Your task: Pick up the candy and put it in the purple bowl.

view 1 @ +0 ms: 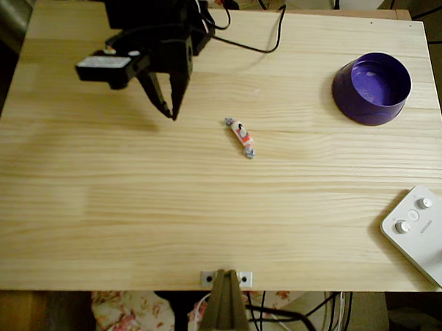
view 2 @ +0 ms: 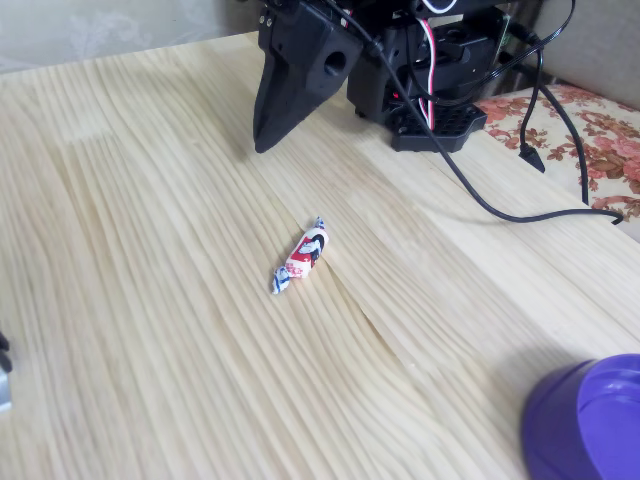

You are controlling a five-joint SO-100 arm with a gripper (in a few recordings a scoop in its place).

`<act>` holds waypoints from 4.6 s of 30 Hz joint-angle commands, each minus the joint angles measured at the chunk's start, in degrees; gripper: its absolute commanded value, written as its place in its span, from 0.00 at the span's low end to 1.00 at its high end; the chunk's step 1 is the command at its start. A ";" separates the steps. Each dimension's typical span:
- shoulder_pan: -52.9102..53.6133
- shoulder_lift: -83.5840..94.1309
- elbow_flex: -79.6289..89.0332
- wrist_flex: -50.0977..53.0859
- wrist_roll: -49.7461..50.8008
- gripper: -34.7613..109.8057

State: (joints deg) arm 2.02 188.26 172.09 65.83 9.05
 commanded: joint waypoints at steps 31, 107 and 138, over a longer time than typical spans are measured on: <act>-1.58 0.79 -0.97 -0.44 -5.71 0.23; -37.09 -71.89 -39.38 -16.08 6.24 0.43; -35.86 -84.02 -42.19 -19.51 7.12 0.23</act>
State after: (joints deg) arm -33.22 103.80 131.13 45.79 15.21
